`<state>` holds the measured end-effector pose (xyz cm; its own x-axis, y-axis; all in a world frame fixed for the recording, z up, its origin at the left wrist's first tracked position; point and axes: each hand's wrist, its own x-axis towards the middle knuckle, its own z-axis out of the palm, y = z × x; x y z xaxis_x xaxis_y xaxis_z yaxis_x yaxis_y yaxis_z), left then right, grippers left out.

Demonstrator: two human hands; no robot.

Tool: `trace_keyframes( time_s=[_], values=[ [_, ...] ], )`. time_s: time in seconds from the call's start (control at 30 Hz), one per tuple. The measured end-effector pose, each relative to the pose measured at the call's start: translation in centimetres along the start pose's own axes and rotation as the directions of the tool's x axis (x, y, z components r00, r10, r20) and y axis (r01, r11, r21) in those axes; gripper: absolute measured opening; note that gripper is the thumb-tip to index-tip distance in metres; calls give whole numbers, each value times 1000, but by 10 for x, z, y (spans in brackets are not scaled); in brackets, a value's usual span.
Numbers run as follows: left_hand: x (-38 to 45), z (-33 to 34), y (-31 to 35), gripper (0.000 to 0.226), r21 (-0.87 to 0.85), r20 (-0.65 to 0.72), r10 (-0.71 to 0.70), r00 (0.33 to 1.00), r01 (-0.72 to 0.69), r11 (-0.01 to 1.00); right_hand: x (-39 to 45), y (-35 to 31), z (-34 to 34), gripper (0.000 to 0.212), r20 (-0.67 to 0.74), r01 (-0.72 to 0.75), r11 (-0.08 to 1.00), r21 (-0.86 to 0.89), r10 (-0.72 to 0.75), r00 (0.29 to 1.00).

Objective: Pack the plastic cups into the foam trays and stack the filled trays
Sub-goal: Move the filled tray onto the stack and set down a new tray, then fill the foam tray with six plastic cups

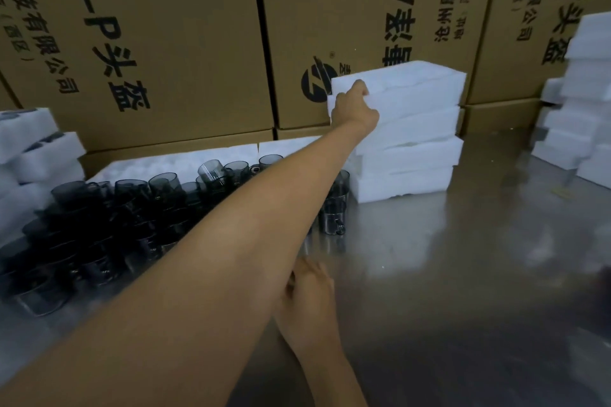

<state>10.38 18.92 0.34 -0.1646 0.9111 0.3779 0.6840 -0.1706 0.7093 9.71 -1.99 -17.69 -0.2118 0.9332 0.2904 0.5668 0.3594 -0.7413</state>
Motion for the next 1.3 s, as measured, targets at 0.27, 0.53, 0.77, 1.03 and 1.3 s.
trace_keyframes(
  time_s=[0.27, 0.53, 0.77, 1.03, 1.3],
  values=[
    [-46, -57, -6, 21, -142, -243, 124, 962, -162, 977, 1, 10, 7, 20, -44, -44, 987, 157, 51, 998],
    [-177, -149, -75, 21, -115, -218, 106, 970, -133, 984, 9, 16, -35, 16, -194, -150, 695, 703, 391, 900],
    [-287, -200, -126, 23, 64, -75, 148, 986, -144, 988, -8, 7, -83, 33, -179, -50, 440, 897, 463, 868],
    [-354, -224, -171, 39, -5, 232, -140, 963, 145, 989, -17, -4, -75, 44, 126, -211, 543, 813, 190, 974],
    [-328, -249, -188, 70, 170, 377, -470, 798, 439, 882, -22, 3, -52, 23, 223, -331, 699, 634, 245, 944]
  ],
)
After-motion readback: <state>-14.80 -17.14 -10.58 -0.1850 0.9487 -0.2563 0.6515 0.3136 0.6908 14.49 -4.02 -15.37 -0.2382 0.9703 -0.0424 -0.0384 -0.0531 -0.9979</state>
